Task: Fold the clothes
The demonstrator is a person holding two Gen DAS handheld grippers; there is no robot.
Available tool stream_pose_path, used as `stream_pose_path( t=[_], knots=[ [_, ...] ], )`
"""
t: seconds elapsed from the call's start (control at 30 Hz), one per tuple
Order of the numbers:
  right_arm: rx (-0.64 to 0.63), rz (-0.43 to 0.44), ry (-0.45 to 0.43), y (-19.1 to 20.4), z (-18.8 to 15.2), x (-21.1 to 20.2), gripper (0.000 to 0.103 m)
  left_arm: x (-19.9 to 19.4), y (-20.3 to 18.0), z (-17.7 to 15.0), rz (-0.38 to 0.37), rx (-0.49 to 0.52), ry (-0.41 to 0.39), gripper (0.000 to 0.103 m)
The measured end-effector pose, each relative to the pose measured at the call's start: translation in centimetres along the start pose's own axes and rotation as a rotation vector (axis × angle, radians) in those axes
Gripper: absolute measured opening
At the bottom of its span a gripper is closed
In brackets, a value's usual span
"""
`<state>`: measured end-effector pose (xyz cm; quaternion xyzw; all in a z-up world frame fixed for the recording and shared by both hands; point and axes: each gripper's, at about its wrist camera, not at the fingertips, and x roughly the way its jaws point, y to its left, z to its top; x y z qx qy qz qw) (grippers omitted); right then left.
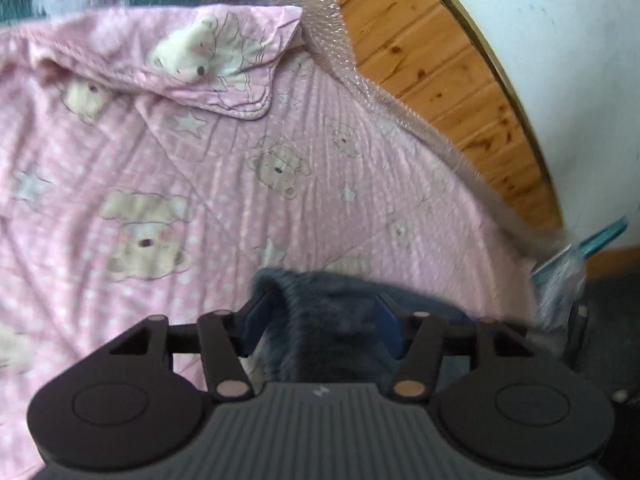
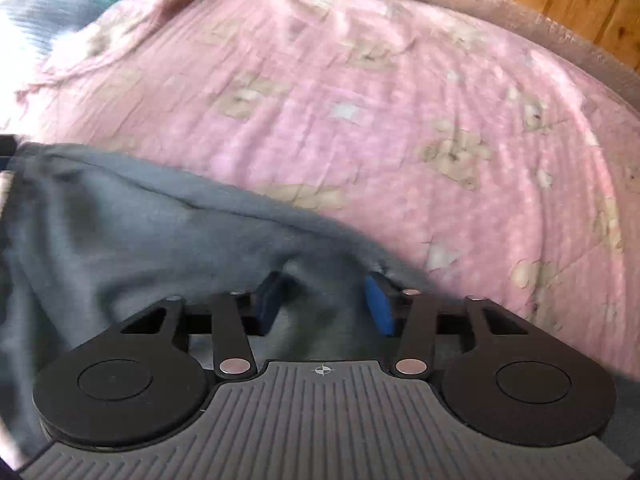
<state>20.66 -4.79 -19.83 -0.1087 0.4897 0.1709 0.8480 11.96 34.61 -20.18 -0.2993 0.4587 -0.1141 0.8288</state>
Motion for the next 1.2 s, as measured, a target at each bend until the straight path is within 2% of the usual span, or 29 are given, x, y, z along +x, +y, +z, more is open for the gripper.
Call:
stream_pose_path(
  t=[0.07,0.13,0.2,0.3,0.37,0.43,0.47,0.53,0.6,0.63,0.67,0.77,0.8,0.87,0.9,0.97,1.0,1.03,1.1,1.17,1.2],
  knots=[
    [-0.001,-0.076,-0.028,-0.3,0.5,0.1,0.054,-2.2,-0.4,-1.0,0.025,0.024,-0.02,0.058],
    [0.037,-0.112,-0.048,-0.5,0.6,-0.9,0.049,-4.6,-1.3,-2.4,0.01,0.048,-0.041,0.058],
    [0.042,-0.071,-0.087,0.3,-0.4,-3.3,0.05,-6.2,-2.7,-4.4,-0.06,0.07,-0.031,0.058],
    [0.008,0.025,-0.09,2.4,-3.4,-6.3,0.055,-5.3,-4.3,-7.8,-0.121,0.088,0.048,0.058],
    [-0.028,0.069,-0.053,3.4,-6.4,-7.2,0.058,-4.0,-4.1,-9.5,-0.052,0.071,0.077,0.058],
    [-0.034,0.06,-0.018,3.3,-9.3,-7.5,0.059,-2.6,-3.6,-11.1,0.042,0.047,0.1,0.039],
    [-0.016,0.047,-0.004,2.7,-10.6,-7.5,0.06,-2.4,-3.2,-11.5,0.06,0.021,0.095,0.035],
    [0.072,0.037,0.011,0.1,-12.7,-7.9,0.064,-3.2,-3.8,-11.5,0.057,0.01,0.067,0.037],
    [0.164,0.068,0.002,-2.7,-13.6,-9.0,0.064,-3.8,-4.8,-11.6,0.054,0.024,0.048,0.052],
    [0.205,0.085,-0.02,-4.1,-13.8,-10.0,0.064,-3.8,-5.5,-11.7,0.053,0.042,0.049,0.054],
    [0.231,0.073,-0.061,-5.7,-14.0,-11.1,0.067,-3.7,-6.1,-11.9,0.052,0.06,0.05,0.054],
    [0.295,-0.049,-0.107,-10.9,-15.0,-12.3,0.067,-3.5,-8.1,-12.5,0.05,0.116,0.053,0.055],
    [0.324,-0.091,-0.116,-13.0,-15.8,-12.5,0.065,-2.9,-8.4,-12.7,0.08,0.123,0.068,0.055],
    [0.383,-0.191,-0.122,-17.2,-17.6,-12.7,0.061,-1.0,-8.4,-13.6,0.221,0.118,0.113,0.054],
    [0.416,-0.241,-0.116,-19.6,-19.0,-12.6,0.061,-0.4,-8.4,-14.0,0.28,0.118,0.125,0.047],
    [0.484,-0.313,-0.083,-24.2,-22.2,-12.5,0.061,-0.8,-9.9,-14.4,0.321,0.112,0.099,0.048],
    [0.52,-0.326,-0.078,-26.5,-23.8,-12.6,0.074,-1.1,-10.9,-14.6,0.335,0.108,0.081,0.048],
    [0.545,-0.29,-0.097,-28.5,-25.4,-12.9,0.076,-1.4,-11.8,-14.7,0.349,0.103,0.063,0.048],
    [0.539,-0.207,-0.131,-31.2,-26.9,-14.3,0.066,-2.0,-13.8,-15.0,0.376,0.095,0.027,0.051],
    [0.519,-0.148,-0.175,-33.3,-28.0,-16.6,0.067,-2.5,-16.2,-15.4,0.386,0.088,-0.013,0.055],
    [0.518,-0.161,-0.213,-34.3,-28.9,-17.9,0.068,-2.4,-18.2,-15.7,0.366,0.087,-0.032,0.057]
  ],
)
